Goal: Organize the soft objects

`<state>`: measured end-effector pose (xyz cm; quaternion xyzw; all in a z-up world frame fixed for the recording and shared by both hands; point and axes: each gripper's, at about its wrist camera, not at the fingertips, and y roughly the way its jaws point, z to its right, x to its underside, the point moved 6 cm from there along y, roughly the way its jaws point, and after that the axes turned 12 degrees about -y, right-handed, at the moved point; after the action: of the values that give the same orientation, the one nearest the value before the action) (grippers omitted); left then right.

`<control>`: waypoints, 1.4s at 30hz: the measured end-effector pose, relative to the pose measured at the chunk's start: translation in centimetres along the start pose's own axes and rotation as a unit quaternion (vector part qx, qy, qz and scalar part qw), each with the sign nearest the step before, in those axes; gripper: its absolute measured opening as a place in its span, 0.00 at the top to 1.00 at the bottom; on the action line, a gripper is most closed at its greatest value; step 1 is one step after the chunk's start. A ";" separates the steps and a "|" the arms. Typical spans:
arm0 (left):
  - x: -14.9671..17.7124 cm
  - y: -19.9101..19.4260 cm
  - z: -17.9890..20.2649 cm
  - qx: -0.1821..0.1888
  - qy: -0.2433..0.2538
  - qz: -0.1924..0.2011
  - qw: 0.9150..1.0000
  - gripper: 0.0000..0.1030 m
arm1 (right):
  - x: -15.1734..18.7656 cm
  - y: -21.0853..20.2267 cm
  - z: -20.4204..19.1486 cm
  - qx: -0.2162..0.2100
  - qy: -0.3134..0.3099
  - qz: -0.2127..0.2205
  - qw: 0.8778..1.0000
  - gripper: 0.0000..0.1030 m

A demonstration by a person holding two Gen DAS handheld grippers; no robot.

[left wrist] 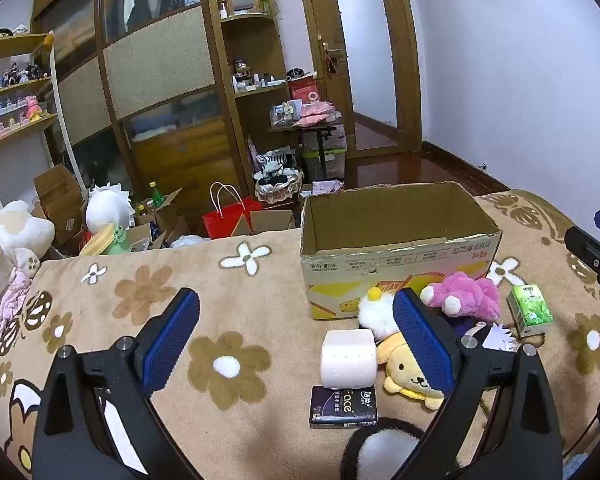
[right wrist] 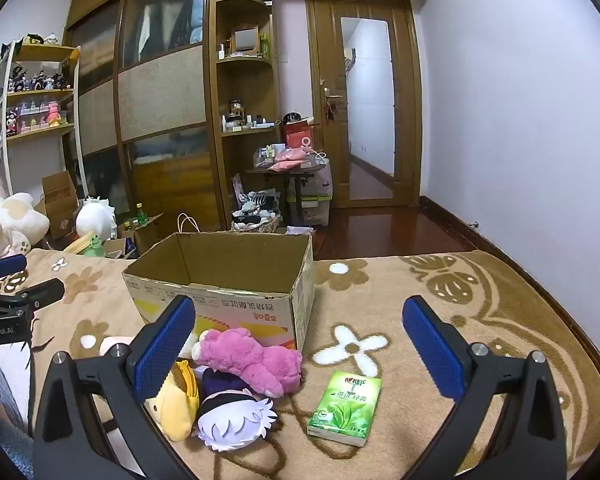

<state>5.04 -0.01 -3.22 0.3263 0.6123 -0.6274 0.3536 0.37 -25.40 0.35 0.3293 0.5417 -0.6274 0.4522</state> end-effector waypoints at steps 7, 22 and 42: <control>0.0 0.0 0.1 -0.002 0.003 0.003 1.000 0.06 | 0.0 0.0 0.0 0.000 -0.001 0.000 1.000 0.00; 0.0 -0.1 0.0 -0.002 0.005 0.005 1.000 0.06 | 0.0 -0.1 0.0 0.001 -0.002 0.001 1.000 0.00; -0.5 -0.4 0.1 0.000 0.004 0.006 1.000 0.06 | 0.0 -0.1 0.0 0.001 -0.002 0.001 1.000 0.00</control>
<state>4.98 -0.08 -2.60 0.3326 0.6121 -0.6236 0.3548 0.28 -25.42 0.45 0.3290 0.5396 -0.6281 0.4540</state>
